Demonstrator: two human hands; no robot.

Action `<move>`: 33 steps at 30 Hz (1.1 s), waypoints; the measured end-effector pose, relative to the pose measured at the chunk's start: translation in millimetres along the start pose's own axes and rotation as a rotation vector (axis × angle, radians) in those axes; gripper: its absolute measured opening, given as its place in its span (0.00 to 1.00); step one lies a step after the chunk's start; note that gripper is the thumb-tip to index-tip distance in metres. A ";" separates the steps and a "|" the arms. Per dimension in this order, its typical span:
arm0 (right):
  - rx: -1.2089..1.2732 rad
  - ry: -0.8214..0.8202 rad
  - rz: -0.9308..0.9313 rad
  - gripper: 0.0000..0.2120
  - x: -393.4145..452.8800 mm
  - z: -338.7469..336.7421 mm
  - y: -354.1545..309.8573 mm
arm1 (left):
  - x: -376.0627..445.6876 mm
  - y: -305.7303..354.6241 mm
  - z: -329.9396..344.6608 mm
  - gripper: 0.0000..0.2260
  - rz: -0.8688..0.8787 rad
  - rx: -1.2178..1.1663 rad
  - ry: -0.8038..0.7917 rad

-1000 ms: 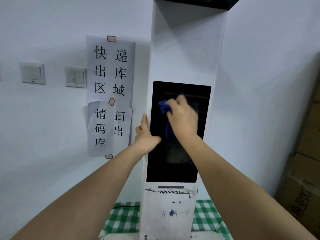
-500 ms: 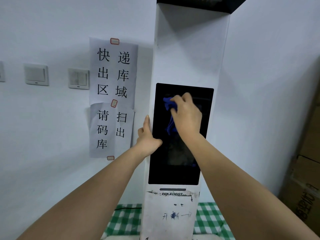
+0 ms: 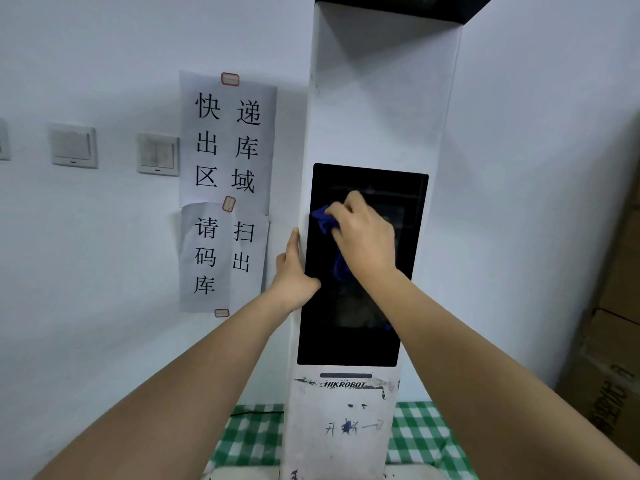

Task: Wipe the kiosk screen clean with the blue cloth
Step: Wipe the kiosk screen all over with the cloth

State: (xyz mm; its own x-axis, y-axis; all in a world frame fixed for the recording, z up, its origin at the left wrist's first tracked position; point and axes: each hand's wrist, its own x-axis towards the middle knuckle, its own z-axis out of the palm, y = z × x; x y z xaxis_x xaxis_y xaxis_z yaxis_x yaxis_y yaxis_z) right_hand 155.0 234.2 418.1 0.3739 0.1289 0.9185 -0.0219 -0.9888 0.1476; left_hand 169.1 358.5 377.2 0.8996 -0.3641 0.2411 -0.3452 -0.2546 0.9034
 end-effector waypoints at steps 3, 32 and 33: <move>0.008 0.022 0.040 0.12 -5.2 7.2 -11.9 | 4.4 -7.2 2.1 0.40 -0.006 -0.066 0.019; -0.046 -0.076 -0.095 0.15 -38.1 21.9 -16.0 | -3.4 -16.8 11.4 0.43 -0.075 -0.050 -0.040; -0.049 -0.109 -0.126 0.15 -43.0 23.4 -16.8 | -2.8 -17.0 11.0 0.42 -0.074 -0.043 -0.046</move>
State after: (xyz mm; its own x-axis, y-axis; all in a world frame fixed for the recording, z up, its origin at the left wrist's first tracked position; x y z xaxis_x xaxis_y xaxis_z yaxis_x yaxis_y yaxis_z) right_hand 161.0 243.5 367.6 0.4751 0.2396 0.8467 -0.0131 -0.9602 0.2791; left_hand 169.6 354.0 357.2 0.9086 -0.3867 0.1576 -0.2658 -0.2444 0.9326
